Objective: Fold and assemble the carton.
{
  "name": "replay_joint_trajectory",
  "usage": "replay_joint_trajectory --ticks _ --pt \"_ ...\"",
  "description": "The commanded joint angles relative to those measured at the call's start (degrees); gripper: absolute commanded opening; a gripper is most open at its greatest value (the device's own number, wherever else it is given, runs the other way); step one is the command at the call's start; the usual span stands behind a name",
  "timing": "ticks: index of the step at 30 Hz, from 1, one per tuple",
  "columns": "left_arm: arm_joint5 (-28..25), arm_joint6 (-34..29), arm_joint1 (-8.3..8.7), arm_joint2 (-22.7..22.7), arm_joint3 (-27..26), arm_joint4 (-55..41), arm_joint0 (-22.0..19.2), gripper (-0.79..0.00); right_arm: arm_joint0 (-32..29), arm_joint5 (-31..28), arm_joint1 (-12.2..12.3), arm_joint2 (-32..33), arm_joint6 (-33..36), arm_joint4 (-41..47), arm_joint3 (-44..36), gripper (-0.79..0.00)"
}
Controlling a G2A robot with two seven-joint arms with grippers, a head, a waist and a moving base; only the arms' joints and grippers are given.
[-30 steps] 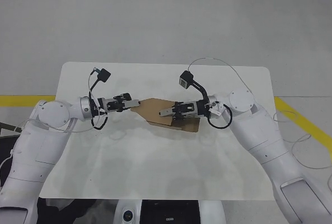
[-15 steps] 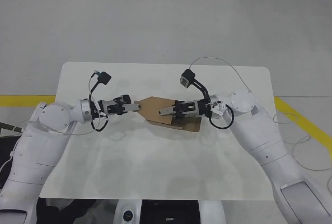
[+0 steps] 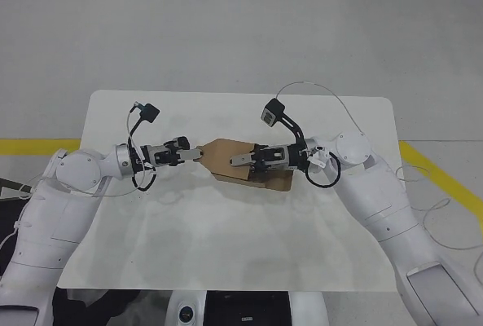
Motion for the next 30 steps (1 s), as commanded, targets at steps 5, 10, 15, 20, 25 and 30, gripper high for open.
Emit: replay_joint_trajectory --ticks 5,10,15,20,25,30 --pt "0.4 -0.3 -0.07 0.4 0.6 -1.0 -0.3 0.000 -0.1 -0.3 -0.1 0.3 0.0 0.4 -0.3 -0.785" --pt "0.4 -1.1 -0.24 1.6 -0.2 -1.6 0.1 0.000 -0.1 -0.3 -0.3 0.2 -0.1 0.6 -0.9 -0.785" --pt "0.4 -1.3 -0.32 2.1 -0.5 -1.9 0.1 0.000 0.1 -0.6 -0.5 -0.2 0.0 0.9 -0.6 -0.785" --pt "0.5 -1.3 -0.27 1.9 -0.2 -2.0 0.0 0.000 0.3 -1.0 -0.7 -0.2 0.1 1.3 -0.3 -0.785" --pt "0.5 -1.7 -0.32 2.3 -0.3 -2.7 0.2 0.000 0.0 -1.4 -0.9 -0.2 0.6 2.4 -0.4 -0.785" --pt "0.4 -1.8 -0.37 2.6 -0.5 -3.0 0.3 0.000 -0.3 -2.3 -1.3 -0.7 1.5 3.8 0.0 -0.785"
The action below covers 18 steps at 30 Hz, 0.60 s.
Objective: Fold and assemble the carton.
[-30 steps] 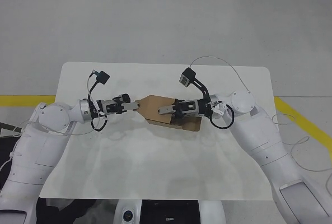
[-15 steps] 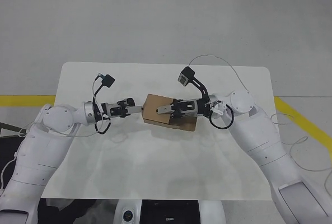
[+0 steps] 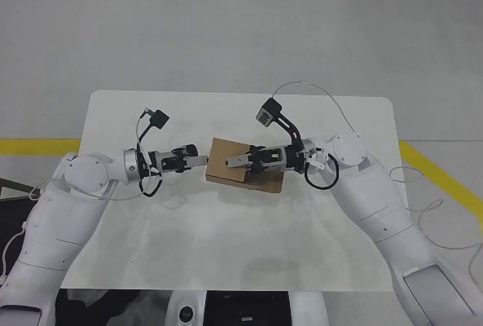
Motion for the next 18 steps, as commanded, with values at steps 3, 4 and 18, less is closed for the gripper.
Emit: replay_joint_trajectory --ticks 3,4,18 --pt "-0.1 -0.1 -0.06 0.2 -0.1 -0.8 0.1 0.000 0.1 -0.7 -0.4 -0.6 1.0 0.9 0.4 -0.785" --pt "-0.1 -0.1 -0.08 0.3 -0.1 -1.1 0.1 0.000 0.2 -1.0 -0.5 -0.7 1.2 1.1 0.6 -0.785" --pt "0.0 -1.6 -0.21 0.7 -1.2 -4.1 0.2 0.000 1.6 -2.9 -1.7 -1.8 2.5 3.0 2.5 -0.785"
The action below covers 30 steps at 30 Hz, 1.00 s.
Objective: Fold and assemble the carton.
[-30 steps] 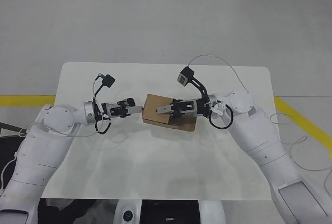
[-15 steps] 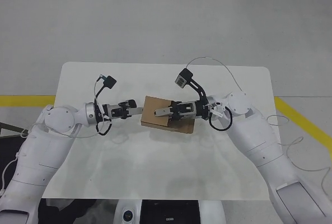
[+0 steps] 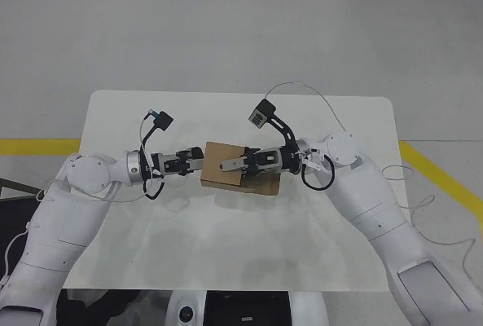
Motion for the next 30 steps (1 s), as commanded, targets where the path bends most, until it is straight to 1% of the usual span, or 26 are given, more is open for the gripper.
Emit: replay_joint_trajectory --ticks 1,19,24,30 --pt "0.1 -0.1 -0.01 0.0 0.0 -0.3 0.0 0.000 0.1 -0.1 -0.1 0.0 0.0 0.1 0.2 -0.785" --pt "0.0 -0.7 -0.28 1.0 -0.2 -1.3 -0.6 0.000 0.3 -0.1 -0.6 0.5 1.0 0.0 1.0 -0.785" --pt "0.2 -1.0 -0.39 1.0 0.9 -3.5 -0.7 0.000 0.0 -0.4 -0.6 1.2 1.5 0.2 1.3 -0.785" --pt "-0.6 -1.4 -0.50 0.6 2.6 -6.3 -0.8 0.000 -0.4 -2.1 -0.3 2.3 5.3 1.2 1.0 -0.785"
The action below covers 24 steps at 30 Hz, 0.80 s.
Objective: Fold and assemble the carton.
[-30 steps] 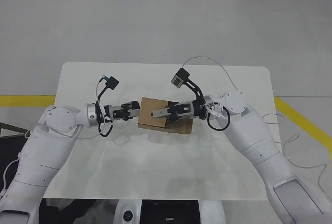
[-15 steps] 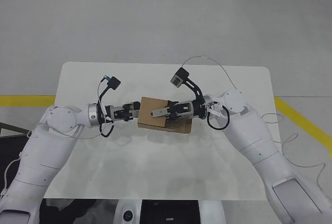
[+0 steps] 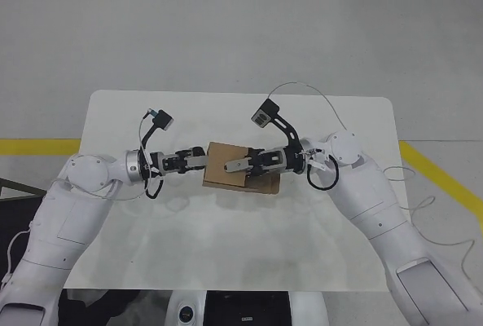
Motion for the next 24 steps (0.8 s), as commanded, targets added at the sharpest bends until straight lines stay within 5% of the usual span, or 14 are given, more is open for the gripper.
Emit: replay_joint_trajectory --ticks 1,24 --pt "-0.3 -0.4 -0.05 0.0 0.2 -1.1 0.0 0.000 0.0 -0.5 0.0 0.2 1.2 0.2 0.0 -0.785" --pt "-3.5 -3.3 -0.59 1.2 -1.2 -4.4 -0.1 0.000 0.0 -1.6 -0.3 0.7 2.2 3.1 -2.3 -0.785"
